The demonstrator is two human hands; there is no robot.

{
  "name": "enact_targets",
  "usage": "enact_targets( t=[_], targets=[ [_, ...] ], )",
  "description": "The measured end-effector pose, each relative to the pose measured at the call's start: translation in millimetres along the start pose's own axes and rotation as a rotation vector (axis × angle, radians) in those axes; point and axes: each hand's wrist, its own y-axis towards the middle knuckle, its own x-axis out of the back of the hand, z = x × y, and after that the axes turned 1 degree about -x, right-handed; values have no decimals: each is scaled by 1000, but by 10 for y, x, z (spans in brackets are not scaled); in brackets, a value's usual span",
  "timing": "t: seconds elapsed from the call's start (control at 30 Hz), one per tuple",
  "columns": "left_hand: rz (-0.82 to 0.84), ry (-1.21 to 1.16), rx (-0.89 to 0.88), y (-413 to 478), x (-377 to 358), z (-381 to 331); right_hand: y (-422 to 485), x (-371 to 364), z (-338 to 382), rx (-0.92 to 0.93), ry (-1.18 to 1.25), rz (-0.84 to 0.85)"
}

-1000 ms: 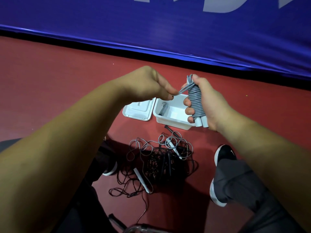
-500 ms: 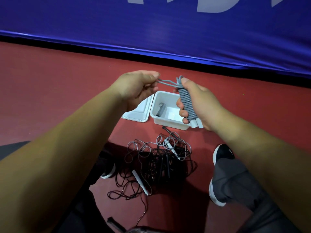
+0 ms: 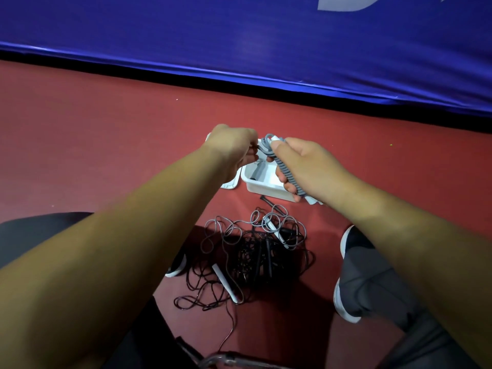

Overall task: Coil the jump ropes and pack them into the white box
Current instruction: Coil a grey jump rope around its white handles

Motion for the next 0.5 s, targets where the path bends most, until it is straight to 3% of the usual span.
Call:
enact_targets(
  t=[0.3,0.5],
  targets=[
    [-57,-128,-3,-34,37,-16,40,20,-69,-51,58,-38],
    [-6,-75,-29,0,50,-8,80,42,-131,-77,123,-71]
  ],
)
